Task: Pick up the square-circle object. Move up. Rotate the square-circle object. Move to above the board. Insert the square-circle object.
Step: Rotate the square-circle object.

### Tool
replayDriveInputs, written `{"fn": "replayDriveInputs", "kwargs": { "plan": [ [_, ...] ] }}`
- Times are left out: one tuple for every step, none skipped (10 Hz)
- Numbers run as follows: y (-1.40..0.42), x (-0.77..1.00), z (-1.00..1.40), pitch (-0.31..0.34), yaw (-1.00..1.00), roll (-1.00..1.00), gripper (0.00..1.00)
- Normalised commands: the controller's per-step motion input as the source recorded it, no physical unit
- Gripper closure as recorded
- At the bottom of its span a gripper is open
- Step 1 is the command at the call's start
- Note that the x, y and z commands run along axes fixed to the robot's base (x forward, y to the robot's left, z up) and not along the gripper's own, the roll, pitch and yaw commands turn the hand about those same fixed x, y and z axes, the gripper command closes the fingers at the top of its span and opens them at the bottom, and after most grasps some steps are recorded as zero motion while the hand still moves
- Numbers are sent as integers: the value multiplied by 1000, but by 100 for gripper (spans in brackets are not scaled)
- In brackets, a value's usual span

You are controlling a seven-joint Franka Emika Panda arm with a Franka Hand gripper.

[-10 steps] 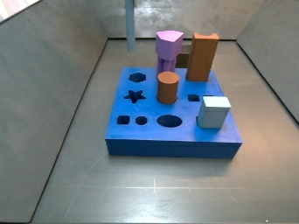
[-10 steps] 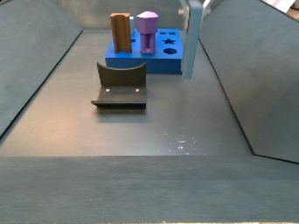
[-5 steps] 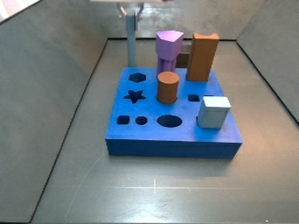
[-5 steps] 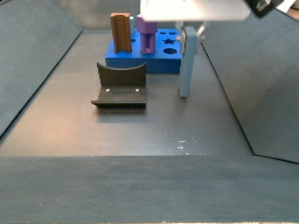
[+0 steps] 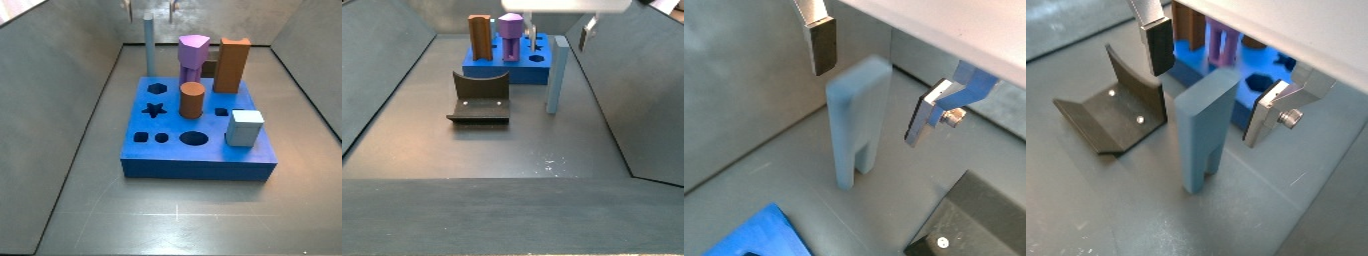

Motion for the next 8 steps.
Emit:
{"fn": "replayDriveInputs", "kwargs": {
  "plan": [
    [19, -12, 736, 27, -33, -68, 0],
    [23, 2, 485, 45, -38, -48, 0],
    [25, 12, 298, 60, -40, -34, 0],
    [0, 0, 0, 12, -1000, -3, 0],
    [0, 15, -62, 11, -1000, -4, 0],
    [1, 21, -36, 10, -1000, -4, 0],
    [4, 22, -27, 10, -1000, -4, 0],
    [6, 22, -26, 10, -1000, -4, 0]
  ]
}}
